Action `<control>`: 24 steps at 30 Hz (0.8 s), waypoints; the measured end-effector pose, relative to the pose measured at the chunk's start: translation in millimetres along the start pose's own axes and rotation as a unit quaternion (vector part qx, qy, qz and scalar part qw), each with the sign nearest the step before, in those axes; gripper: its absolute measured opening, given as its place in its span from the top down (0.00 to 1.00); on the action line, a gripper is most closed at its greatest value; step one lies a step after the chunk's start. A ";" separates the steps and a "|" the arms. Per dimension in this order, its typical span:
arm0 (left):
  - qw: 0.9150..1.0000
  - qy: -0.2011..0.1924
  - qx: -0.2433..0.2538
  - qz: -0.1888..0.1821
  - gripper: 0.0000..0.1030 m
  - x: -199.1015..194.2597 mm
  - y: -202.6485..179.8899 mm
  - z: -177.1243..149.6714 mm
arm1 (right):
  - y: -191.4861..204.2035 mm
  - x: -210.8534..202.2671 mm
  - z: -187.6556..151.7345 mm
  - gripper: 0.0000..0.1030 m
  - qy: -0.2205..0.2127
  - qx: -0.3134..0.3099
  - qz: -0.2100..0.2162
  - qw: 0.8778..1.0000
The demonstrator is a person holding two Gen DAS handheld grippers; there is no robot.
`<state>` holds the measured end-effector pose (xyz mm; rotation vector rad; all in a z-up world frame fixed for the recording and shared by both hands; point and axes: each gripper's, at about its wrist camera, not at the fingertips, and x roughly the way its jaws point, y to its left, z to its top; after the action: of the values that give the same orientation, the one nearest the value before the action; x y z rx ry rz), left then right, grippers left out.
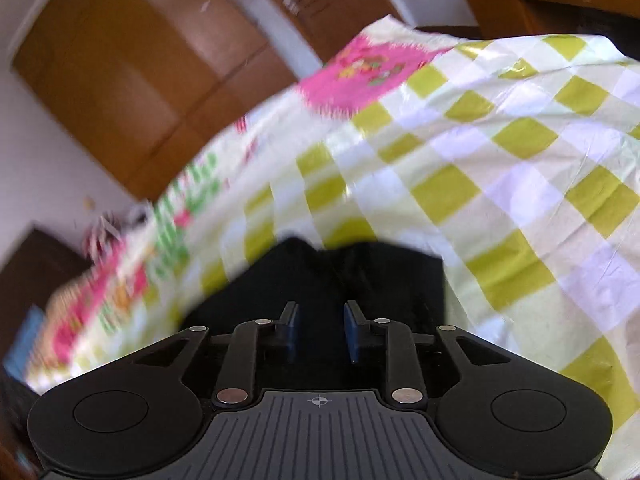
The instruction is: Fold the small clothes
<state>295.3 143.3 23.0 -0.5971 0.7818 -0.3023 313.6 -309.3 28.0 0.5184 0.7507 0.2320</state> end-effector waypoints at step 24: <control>0.999 0.018 0.018 0.029 0.30 36.4 -6.7 9.6 | 14.6 4.8 20.9 0.91 -0.011 -0.034 0.048 0.998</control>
<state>326.8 124.8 11.7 -0.5342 0.8258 -0.2737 331.5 -302.7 45.8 0.4925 0.6955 0.3406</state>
